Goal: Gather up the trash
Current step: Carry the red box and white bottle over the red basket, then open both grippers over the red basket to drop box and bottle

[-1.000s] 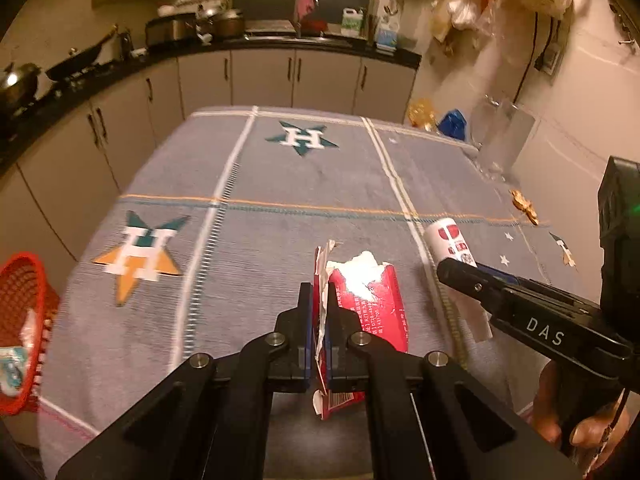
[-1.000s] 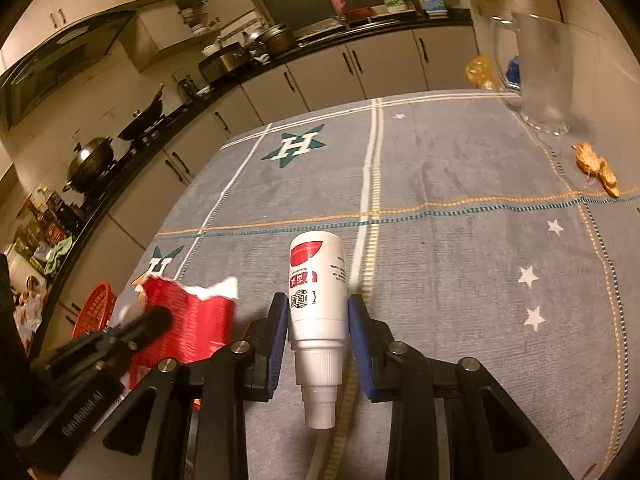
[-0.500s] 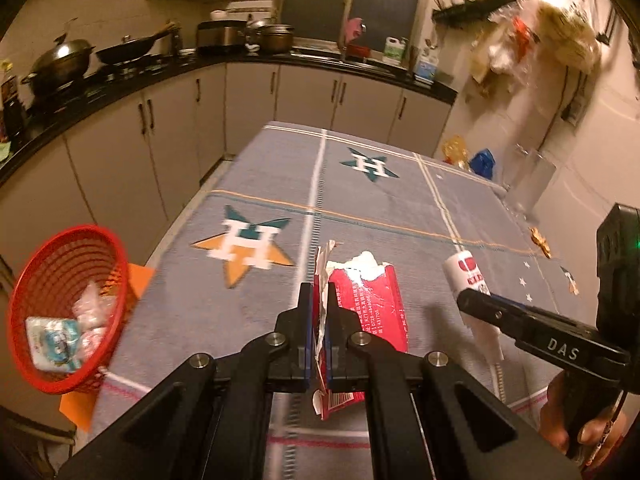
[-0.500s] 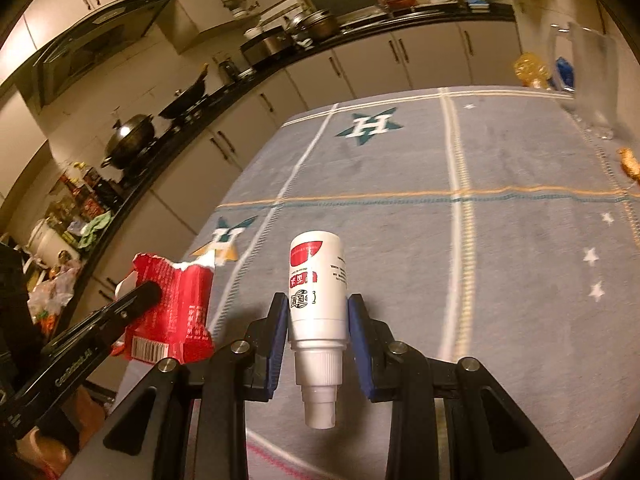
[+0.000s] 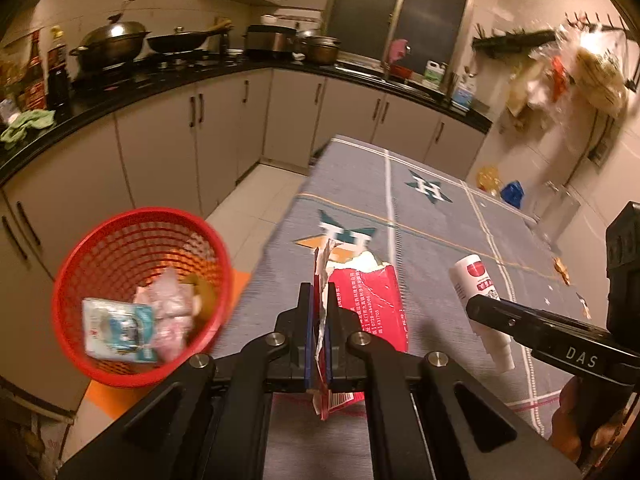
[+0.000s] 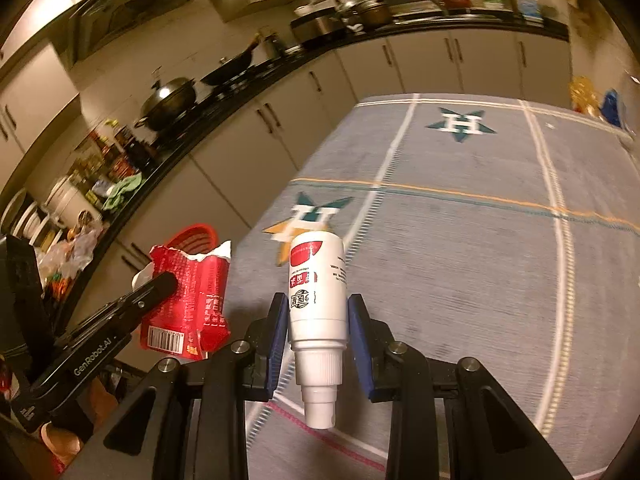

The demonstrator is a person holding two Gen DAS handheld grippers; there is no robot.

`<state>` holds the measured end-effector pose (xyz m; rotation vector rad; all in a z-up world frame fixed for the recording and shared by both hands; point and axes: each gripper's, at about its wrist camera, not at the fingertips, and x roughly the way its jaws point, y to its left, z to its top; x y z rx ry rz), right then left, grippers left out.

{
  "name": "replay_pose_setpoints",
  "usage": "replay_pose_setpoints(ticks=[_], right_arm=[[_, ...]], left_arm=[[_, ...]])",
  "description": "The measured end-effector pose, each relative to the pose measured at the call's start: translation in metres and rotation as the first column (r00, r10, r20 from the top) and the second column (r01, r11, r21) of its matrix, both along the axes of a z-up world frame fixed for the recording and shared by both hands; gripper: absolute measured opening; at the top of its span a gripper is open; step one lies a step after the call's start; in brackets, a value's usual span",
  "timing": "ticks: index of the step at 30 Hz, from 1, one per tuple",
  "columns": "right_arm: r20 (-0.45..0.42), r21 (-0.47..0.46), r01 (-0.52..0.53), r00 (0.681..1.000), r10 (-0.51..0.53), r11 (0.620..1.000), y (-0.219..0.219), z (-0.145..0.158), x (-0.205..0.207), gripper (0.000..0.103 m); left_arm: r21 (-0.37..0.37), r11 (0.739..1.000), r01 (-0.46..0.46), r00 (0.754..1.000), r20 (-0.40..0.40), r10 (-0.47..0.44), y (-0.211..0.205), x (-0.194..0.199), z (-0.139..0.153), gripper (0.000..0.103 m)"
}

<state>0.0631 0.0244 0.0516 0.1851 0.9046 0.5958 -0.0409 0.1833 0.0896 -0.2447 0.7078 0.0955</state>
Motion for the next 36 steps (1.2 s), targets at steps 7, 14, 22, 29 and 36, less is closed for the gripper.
replay_pose_setpoints(ticks=[7,14,22,29,36], right_arm=[[0.016,-0.021,-0.075,0.997,0.076,0.997,0.052,0.008,-0.003,0.033],[0.012,-0.015,-0.142,0.99,0.142,0.99,0.097,0.012,-0.003,0.033],[0.003,-0.019,-0.211,0.977,0.211,0.977,0.144,0.013,0.001,0.033],[-0.031,-0.029,-0.253,0.967,0.252,0.967,0.183,0.003,0.01,0.033],[-0.068,-0.027,-0.264,0.963,0.262,0.964,0.207,-0.009,0.021,0.033]], left_arm=[[-0.022,0.998,-0.059,0.998,0.008,0.059,0.042,-0.01,-0.001,0.004],[-0.036,0.989,-0.144,0.989,0.012,0.145,0.093,-0.021,-0.002,0.004],[-0.026,0.974,-0.224,0.974,-0.009,0.224,0.139,-0.024,-0.011,0.004],[-0.023,0.967,-0.252,0.967,-0.03,0.251,0.16,-0.019,-0.02,0.004],[-0.02,0.967,-0.256,0.966,-0.048,0.254,0.167,-0.015,-0.03,0.004]])
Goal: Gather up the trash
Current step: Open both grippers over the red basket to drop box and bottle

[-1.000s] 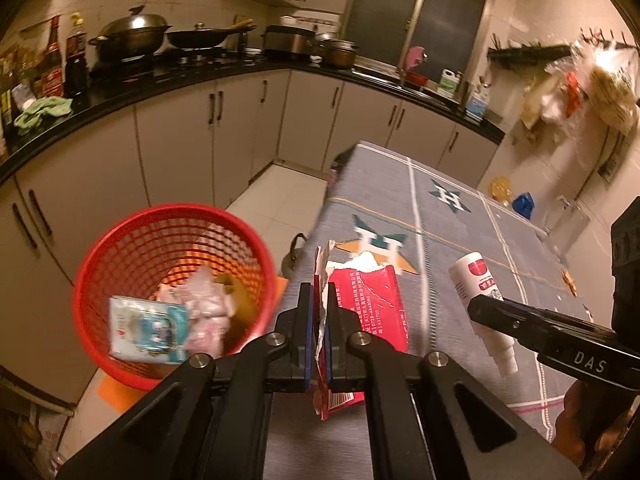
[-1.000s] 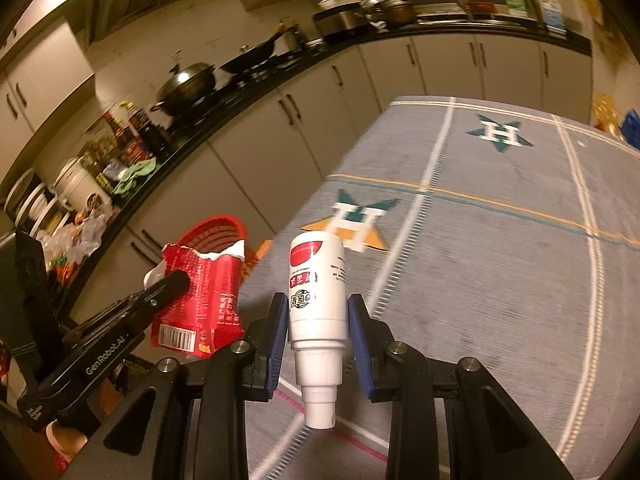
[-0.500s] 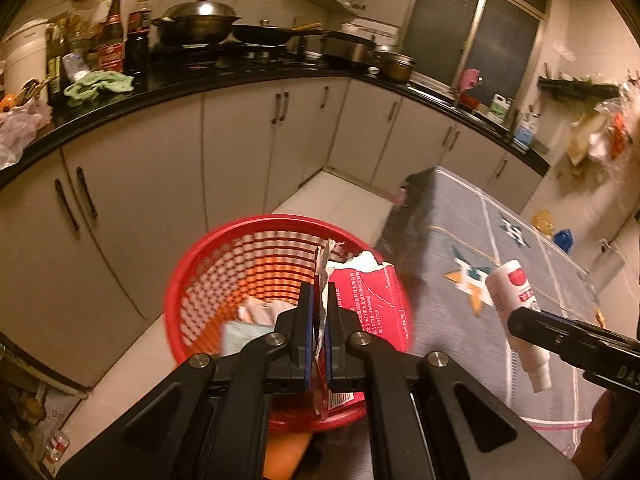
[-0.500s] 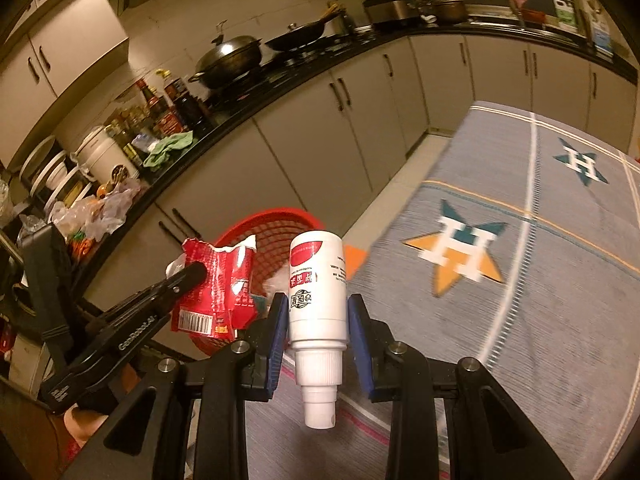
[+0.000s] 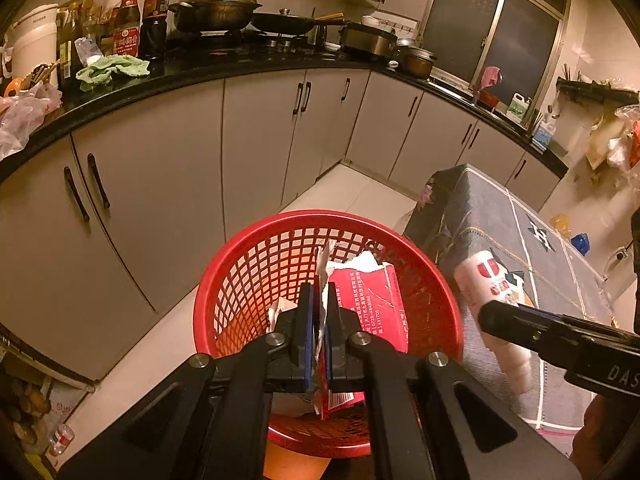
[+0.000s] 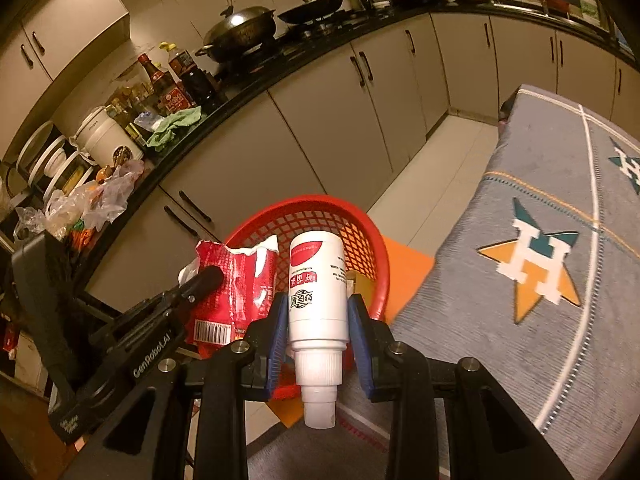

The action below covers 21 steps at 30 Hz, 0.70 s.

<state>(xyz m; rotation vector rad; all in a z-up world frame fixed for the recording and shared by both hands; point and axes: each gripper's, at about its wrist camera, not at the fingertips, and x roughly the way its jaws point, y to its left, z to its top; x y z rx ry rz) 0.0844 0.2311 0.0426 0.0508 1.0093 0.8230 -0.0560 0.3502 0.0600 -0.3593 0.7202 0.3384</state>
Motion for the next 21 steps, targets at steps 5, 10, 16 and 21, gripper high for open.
replay_pose_setpoints(ticks=[5,10,16,21], right_arm=[[-0.002,-0.011,-0.009,1.0,0.009,1.0,0.009,-0.005,0.003,0.033],[-0.01,-0.025,-0.012,1.0,0.011,1.0,0.017,-0.011,0.005,0.033],[-0.017,-0.029,-0.008,1.0,0.007,1.0,0.021,-0.016,0.008,0.033],[-0.024,-0.028,-0.004,1.0,0.004,1.0,0.023,-0.018,0.012,0.033]], left_arm=[[-0.002,1.0,-0.003,1.0,-0.002,0.003,0.005,0.0,-0.002,0.004],[0.001,1.0,-0.002,1.0,-0.007,0.002,0.005,0.002,-0.004,0.004],[0.002,1.0,0.001,1.0,-0.012,-0.001,0.005,0.004,-0.007,0.004],[0.0,1.0,-0.002,1.0,-0.017,0.002,0.006,0.007,-0.008,0.004]])
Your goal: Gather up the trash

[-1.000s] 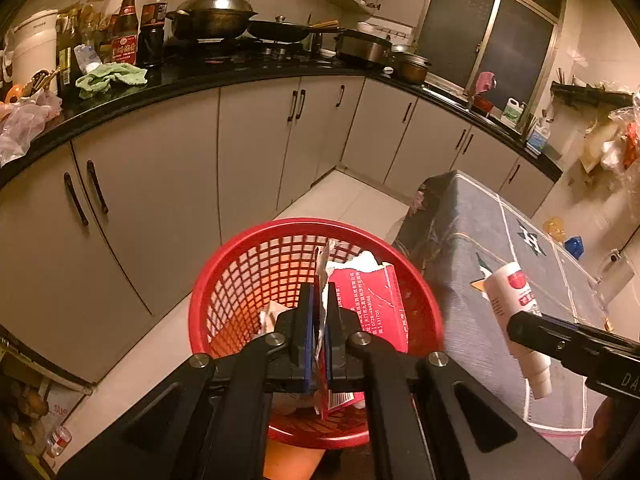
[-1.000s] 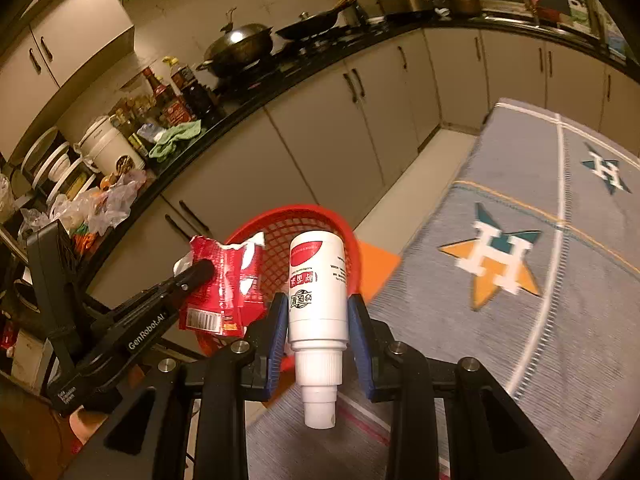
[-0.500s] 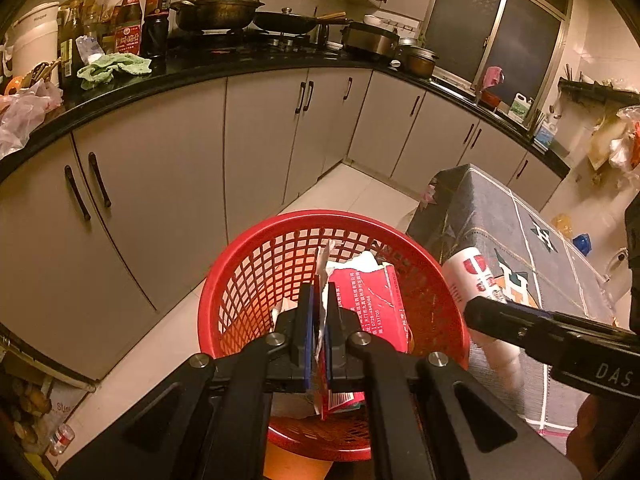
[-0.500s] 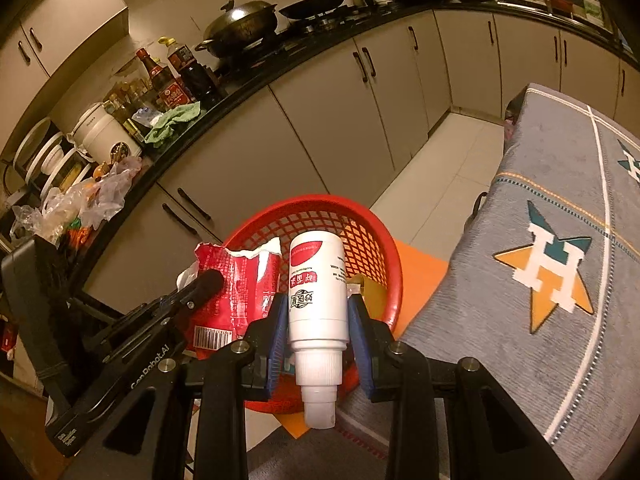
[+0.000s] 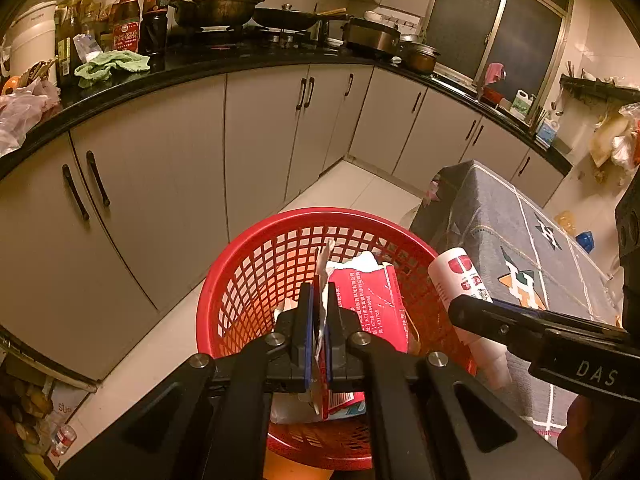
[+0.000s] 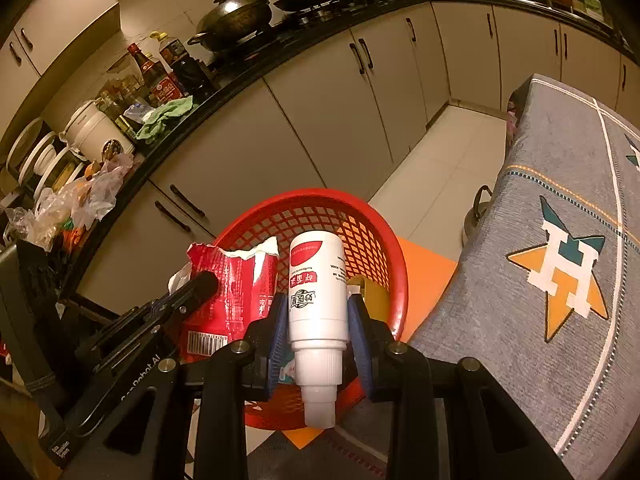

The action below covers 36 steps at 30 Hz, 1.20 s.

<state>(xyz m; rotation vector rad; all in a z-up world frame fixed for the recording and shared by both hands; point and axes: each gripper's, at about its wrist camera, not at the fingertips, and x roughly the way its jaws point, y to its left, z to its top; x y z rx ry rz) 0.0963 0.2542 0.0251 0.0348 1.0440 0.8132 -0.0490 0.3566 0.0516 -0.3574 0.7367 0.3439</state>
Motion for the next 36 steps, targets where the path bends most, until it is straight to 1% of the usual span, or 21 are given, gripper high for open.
replay_pose_setpoints(ticks=[11,19,21,23,24,25,26,28,33,34,35,36], right_arm=[[-0.016,0.005,-0.002,1.0,0.002,1.0,0.002,-0.006,0.005,0.033],[-0.017,0.019,-0.007,1.0,0.008,1.0,0.002,-0.004,0.008,0.034],[-0.017,0.031,-0.01,1.0,0.01,0.999,0.002,-0.003,0.007,0.037],[-0.016,0.045,-0.018,1.0,0.018,0.999,0.001,0.0,0.006,0.041],[-0.012,0.049,-0.018,1.0,0.019,0.999,0.0,0.001,0.005,0.041],[-0.008,0.049,-0.017,1.0,0.017,0.999,-0.001,0.002,0.005,0.041],[-0.006,0.049,-0.017,1.0,0.017,0.999,-0.002,0.003,0.005,0.041],[-0.006,0.057,-0.016,1.0,0.016,0.998,-0.006,0.005,0.004,0.041],[0.022,0.061,0.013,1.0,-0.014,0.998,-0.022,0.016,-0.002,0.041],[0.027,0.06,0.017,0.999,-0.018,0.998,-0.026,0.018,-0.004,0.041],[0.06,0.044,0.029,0.998,-0.032,0.999,-0.033,0.024,-0.009,0.041],[0.1,0.021,0.043,0.994,-0.045,0.999,-0.037,0.029,-0.014,0.044]], left_arm=[[0.004,1.0,-0.004,1.0,-0.008,0.004,-0.001,0.002,-0.003,0.004],[0.006,1.0,0.004,1.0,-0.017,-0.004,-0.002,0.006,-0.005,0.004],[0.007,1.0,-0.004,1.0,-0.019,0.005,-0.002,0.006,-0.005,0.004],[0.003,1.0,-0.011,1.0,-0.022,0.011,-0.001,0.006,-0.005,0.009],[0.001,1.0,-0.014,1.0,-0.023,0.014,-0.001,0.006,-0.005,0.01],[0.002,1.0,-0.016,1.0,-0.024,0.016,0.0,0.006,-0.005,0.015],[0.002,1.0,-0.021,0.999,-0.024,0.022,0.0,0.005,-0.005,0.024],[0.009,1.0,-0.027,0.999,-0.019,0.027,0.0,0.004,-0.004,0.033],[0.019,0.999,-0.03,1.0,-0.002,0.03,-0.005,-0.004,0.005,0.036],[0.032,0.999,-0.038,0.999,0.006,0.038,-0.007,-0.007,0.008,0.037],[0.065,0.996,-0.052,0.998,0.022,0.051,-0.011,-0.013,0.015,0.044],[0.101,0.993,-0.064,0.997,0.041,0.06,-0.016,-0.02,0.022,0.05]])
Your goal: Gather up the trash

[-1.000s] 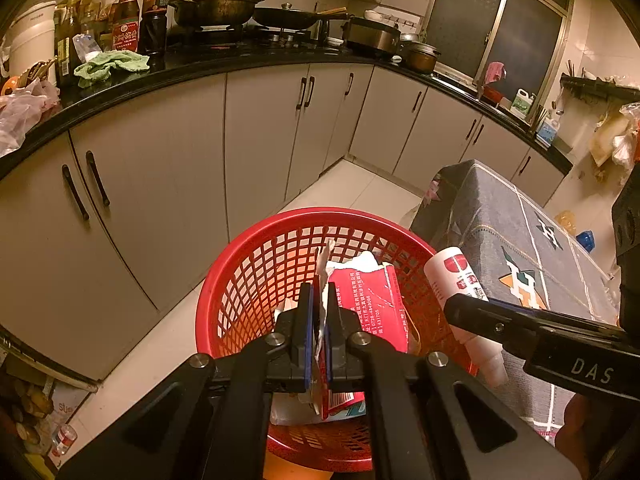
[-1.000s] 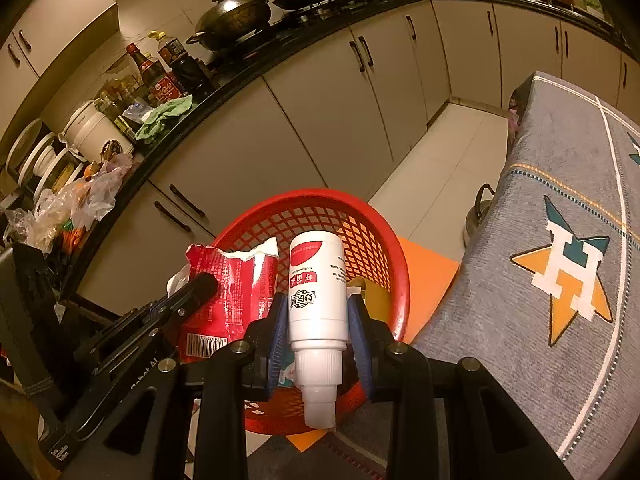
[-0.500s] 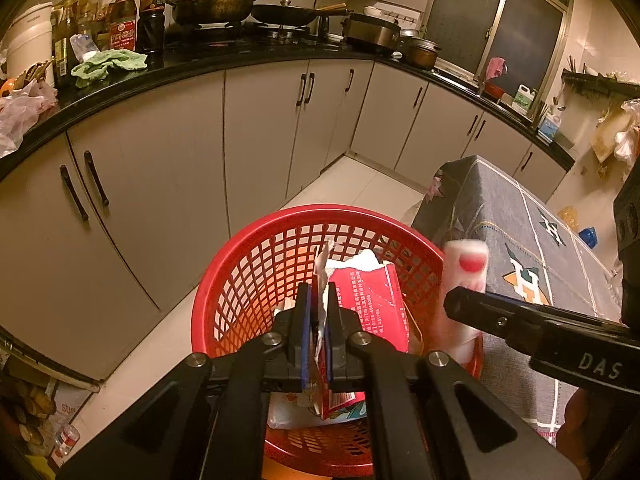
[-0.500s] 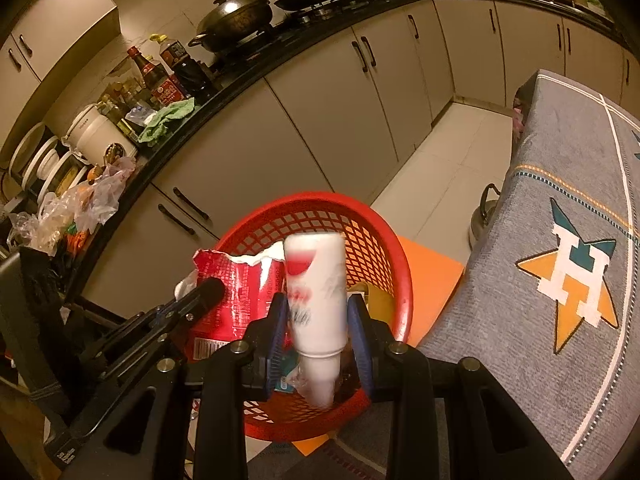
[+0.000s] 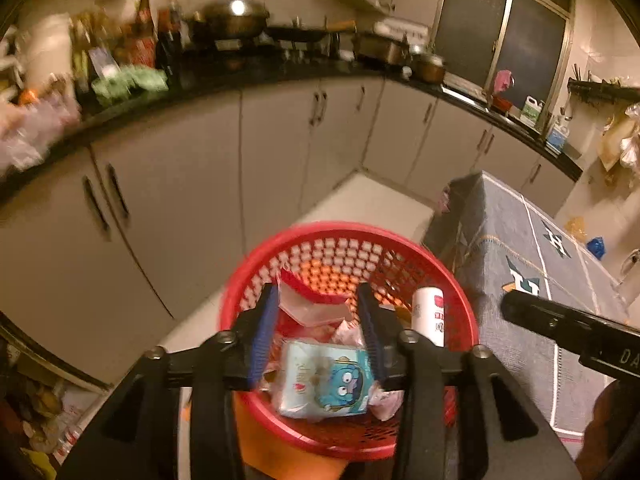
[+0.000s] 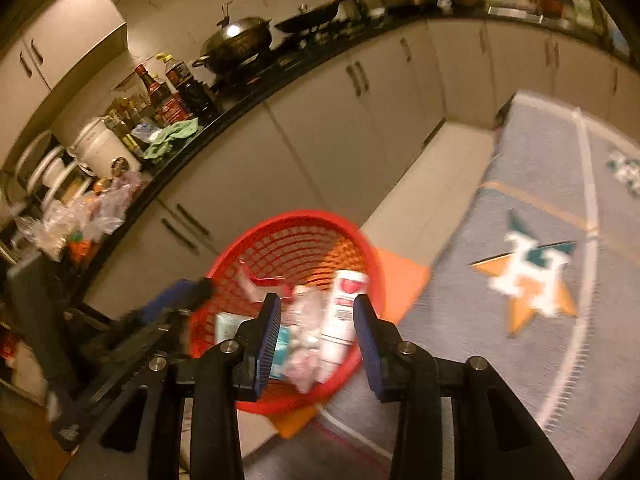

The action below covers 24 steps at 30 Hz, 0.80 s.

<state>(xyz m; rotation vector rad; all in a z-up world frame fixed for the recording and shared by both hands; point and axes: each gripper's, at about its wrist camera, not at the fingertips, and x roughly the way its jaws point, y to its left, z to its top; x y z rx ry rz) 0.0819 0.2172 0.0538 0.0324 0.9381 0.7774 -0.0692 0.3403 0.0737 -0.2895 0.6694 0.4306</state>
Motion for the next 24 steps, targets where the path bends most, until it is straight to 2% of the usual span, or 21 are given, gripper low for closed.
replay_pose_setpoints(ticks=[1,2,6,10,13,16,19,22,24], right_arm=[[0.027,-0.018,0.007,1.0,-0.007,1.0,-0.004,0.003,-0.003,0.047],[0.062,-0.038,0.016,0.998,-0.013,0.999,-0.01,0.008,-0.011,0.052],[0.154,-0.073,0.052,0.987,-0.04,0.996,-0.039,0.024,-0.041,0.066],[0.205,-0.072,0.099,0.975,-0.083,0.992,-0.075,0.034,-0.077,0.071],[0.262,-0.079,0.143,0.958,-0.118,0.987,-0.105,0.039,-0.104,0.076],[0.311,-0.076,0.199,0.936,-0.166,0.977,-0.137,0.041,-0.127,0.08],[0.371,-0.093,0.272,0.902,-0.22,0.958,-0.168,0.041,-0.146,0.08],[0.424,-0.113,0.32,0.872,-0.246,0.941,-0.189,0.04,-0.161,0.082],[0.436,-0.115,0.334,0.863,-0.255,0.935,-0.199,0.04,-0.166,0.083]], left_arm=[[0.018,1.0,-0.008,1.0,0.008,0.008,-0.003,-0.005,0.004,0.061],[0.042,0.999,-0.029,0.999,0.029,0.027,-0.009,-0.016,0.013,0.067],[0.137,0.989,-0.054,0.993,0.109,0.039,-0.042,-0.064,0.037,0.083],[0.238,0.971,-0.039,0.991,0.132,0.007,-0.085,-0.1,0.045,0.097],[0.279,0.96,-0.028,0.993,0.121,-0.006,-0.111,-0.116,0.042,0.099],[0.288,0.957,-0.023,0.995,0.1,-0.007,-0.134,-0.124,0.035,0.103],[0.331,0.942,-0.053,0.997,0.073,0.031,-0.155,-0.121,0.029,0.103],[0.331,0.942,-0.051,0.997,0.073,0.029,-0.172,-0.117,0.028,0.103],[0.321,0.946,-0.044,0.996,0.086,0.017,-0.181,-0.117,0.03,0.103]])
